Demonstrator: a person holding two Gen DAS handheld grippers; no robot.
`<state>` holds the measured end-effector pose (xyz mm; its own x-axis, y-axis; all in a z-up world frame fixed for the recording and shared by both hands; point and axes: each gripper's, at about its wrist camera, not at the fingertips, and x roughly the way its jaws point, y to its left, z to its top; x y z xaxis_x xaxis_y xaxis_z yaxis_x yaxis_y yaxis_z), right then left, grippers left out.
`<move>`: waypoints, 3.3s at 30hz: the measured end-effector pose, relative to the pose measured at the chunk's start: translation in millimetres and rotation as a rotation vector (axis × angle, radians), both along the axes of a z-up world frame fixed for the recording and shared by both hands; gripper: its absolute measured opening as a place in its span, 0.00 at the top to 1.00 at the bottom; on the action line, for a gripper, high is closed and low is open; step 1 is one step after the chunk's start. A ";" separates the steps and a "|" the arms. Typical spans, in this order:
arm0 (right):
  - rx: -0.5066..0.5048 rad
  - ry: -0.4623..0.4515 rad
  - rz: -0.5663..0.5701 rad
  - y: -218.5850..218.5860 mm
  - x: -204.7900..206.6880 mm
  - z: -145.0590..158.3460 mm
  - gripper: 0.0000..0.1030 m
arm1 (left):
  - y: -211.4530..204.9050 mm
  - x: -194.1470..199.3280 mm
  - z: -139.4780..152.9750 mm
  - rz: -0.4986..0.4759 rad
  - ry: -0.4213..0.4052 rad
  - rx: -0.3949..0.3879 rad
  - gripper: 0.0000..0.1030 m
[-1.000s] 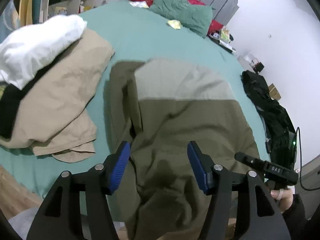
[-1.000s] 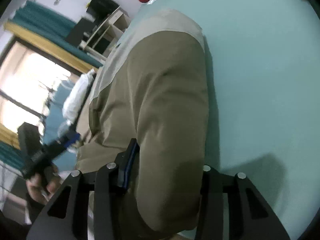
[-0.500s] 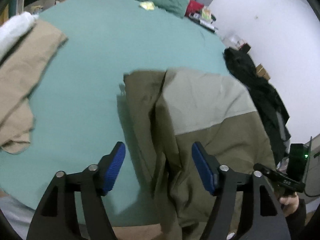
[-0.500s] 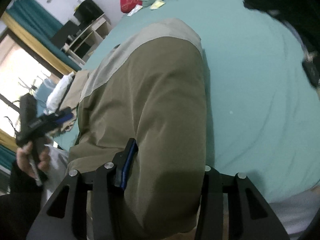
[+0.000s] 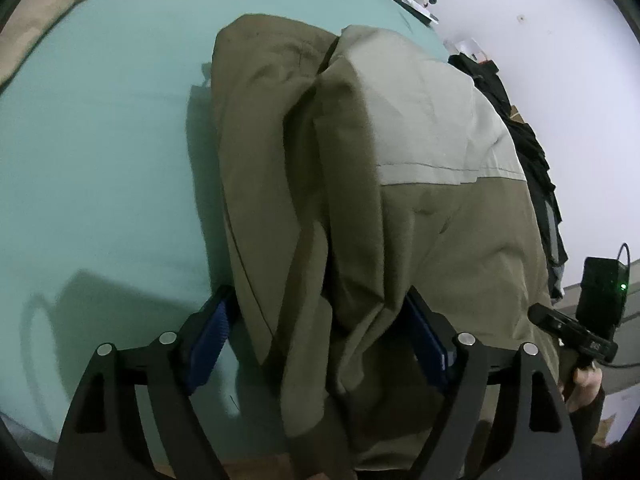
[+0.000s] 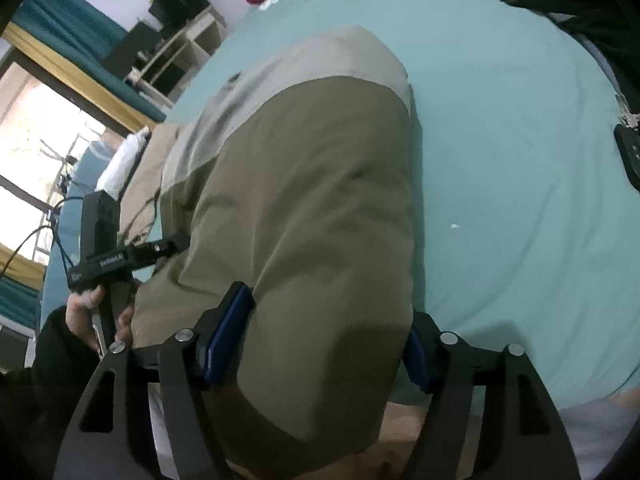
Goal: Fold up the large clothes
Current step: 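Lift the folded coat bundle with both tools and carry it off the bed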
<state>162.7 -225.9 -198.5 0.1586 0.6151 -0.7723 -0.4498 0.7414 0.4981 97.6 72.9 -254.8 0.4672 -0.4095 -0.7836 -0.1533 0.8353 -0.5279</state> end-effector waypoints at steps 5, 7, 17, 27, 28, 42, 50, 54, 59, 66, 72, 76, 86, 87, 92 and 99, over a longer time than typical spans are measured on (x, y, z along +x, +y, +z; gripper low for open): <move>-0.042 -0.073 -0.013 -14.3 9.8 14.1 0.18 | 7.7 1.7 7.1 0.021 -0.068 -0.015 0.15; -0.018 -0.077 -0.028 -17.7 22.7 14.5 0.17 | 8.3 1.1 17.5 0.044 -0.111 0.065 0.15; 0.051 -0.026 0.039 34.7 74.4 -24.7 0.07 | 1.2 11.5 3.9 0.051 -0.050 0.173 0.00; 0.181 0.033 0.034 41.8 76.0 -52.9 0.02 | -37.6 33.4 -2.0 -0.156 -0.065 -0.031 0.00; 0.196 0.032 0.025 39.4 74.7 -54.6 0.03 | -36.2 33.8 -2.5 -0.152 -0.067 -0.043 0.01; 0.164 -0.168 -0.028 33.2 30.3 -18.6 0.59 | -65.4 32.5 28.0 -0.142 -0.175 0.035 0.72; 0.197 -0.204 -0.045 21.5 12.5 -7.2 0.63 | -73.8 16.7 45.3 -0.110 -0.217 0.069 0.80; 0.179 -0.201 -0.039 21.6 14.5 -12.5 0.62 | -71.9 12.6 41.2 -0.110 -0.224 0.100 0.80; 0.152 -0.115 -0.045 22.5 30.1 -29.9 0.37 | -57.7 16.7 24.9 -0.085 -0.144 0.108 0.37; 0.271 0.076 -0.073 11.0 48.8 -59.6 0.19 | -47.2 24.2 8.2 -0.077 -0.113 0.078 0.14; 0.314 0.099 -0.009 30.7 50.4 -63.5 0.33 | -65.4 40.1 4.2 -0.090 -0.168 0.035 0.27; 0.312 0.086 -0.033 33.2 42.9 -59.3 0.56 | -72.4 40.2 12.7 -0.133 -0.207 0.058 0.64; 0.279 -0.160 -0.012 48.0 7.5 14.3 0.67 | -53.7 18.9 63.5 -0.103 -0.324 0.091 0.80; 0.286 -0.191 -0.009 48.4 2.6 23.3 0.67 | -50.2 15.5 71.6 -0.093 -0.345 0.090 0.80; 0.305 -0.310 0.002 76.4 -10.3 66.0 0.67 | -34.1 2.1 111.0 -0.050 -0.442 0.103 0.80; 0.378 -0.381 0.027 136.5 -9.4 99.6 0.67 | 25.8 -7.0 148.8 0.005 -0.515 0.146 0.80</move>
<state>153.2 -89.4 -98.8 0.3650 0.8466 -0.3874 -0.6668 0.5281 0.5259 90.5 98.7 -106.0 0.8081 -0.3099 -0.5009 0.0906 0.9056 -0.4143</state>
